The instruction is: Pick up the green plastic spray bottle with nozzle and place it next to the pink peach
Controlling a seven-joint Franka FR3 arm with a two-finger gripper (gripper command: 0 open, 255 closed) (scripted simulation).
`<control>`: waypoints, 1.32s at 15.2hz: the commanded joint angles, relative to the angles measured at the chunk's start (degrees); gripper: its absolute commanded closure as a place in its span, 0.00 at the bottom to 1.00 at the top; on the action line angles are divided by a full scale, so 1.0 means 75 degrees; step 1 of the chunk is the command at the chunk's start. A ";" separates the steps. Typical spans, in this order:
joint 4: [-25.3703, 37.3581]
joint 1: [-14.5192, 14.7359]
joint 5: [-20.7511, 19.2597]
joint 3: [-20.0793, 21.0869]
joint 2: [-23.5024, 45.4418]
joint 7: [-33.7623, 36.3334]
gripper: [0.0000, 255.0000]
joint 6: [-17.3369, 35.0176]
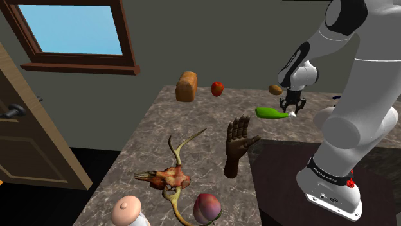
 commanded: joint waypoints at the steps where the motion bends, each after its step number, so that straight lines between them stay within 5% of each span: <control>1: 0.0000 0.0000 0.0000 0.0000 0.0000 0.0000 1.00 0.0000; 8: 0.0000 0.0000 0.0001 0.0000 0.0001 0.0000 1.00 0.0002; 20: 0.0153 0.0221 -0.0954 -0.0295 -0.1314 0.0562 1.00 -0.1310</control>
